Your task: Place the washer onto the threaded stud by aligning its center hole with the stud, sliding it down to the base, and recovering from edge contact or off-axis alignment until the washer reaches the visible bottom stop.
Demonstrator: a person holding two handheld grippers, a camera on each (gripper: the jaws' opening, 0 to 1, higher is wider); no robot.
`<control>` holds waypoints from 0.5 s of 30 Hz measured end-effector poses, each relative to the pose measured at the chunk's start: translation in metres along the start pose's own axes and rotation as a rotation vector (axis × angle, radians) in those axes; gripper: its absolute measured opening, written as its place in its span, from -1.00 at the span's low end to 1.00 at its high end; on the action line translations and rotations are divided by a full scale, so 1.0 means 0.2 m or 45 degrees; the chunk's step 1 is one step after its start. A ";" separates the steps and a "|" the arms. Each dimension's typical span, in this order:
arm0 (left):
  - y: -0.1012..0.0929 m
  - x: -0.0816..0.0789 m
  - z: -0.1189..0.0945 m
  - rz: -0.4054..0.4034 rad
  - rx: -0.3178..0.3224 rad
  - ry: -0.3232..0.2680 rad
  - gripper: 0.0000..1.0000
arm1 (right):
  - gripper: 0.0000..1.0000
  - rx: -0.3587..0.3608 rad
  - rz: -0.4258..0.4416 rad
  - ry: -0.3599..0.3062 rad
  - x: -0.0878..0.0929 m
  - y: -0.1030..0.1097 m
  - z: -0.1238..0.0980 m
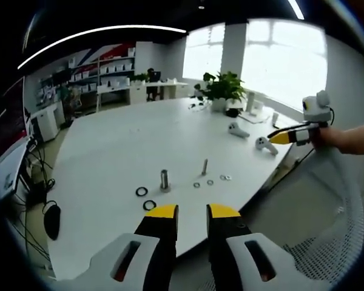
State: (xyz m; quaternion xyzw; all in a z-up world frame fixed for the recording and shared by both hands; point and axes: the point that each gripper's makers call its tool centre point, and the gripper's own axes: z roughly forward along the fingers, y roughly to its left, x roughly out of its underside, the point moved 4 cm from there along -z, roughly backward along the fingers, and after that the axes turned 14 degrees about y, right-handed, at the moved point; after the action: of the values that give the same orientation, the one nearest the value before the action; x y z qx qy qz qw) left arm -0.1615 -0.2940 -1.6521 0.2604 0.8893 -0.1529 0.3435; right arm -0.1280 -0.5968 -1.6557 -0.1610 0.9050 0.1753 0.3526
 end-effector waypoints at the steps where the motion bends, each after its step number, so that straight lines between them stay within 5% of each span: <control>1: 0.00 0.00 -0.01 -0.003 -0.005 -0.014 -0.68 | -0.34 0.004 0.002 -0.001 0.00 0.00 0.00; 15: 0.00 0.00 0.00 -0.010 -0.007 -0.003 -0.67 | -0.34 0.008 -0.009 0.032 0.01 -0.01 0.01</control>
State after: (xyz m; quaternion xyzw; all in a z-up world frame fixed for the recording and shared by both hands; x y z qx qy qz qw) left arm -0.1612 -0.2931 -1.6521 0.2560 0.8903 -0.1520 0.3445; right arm -0.1288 -0.5979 -1.6588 -0.1654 0.9093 0.1692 0.3424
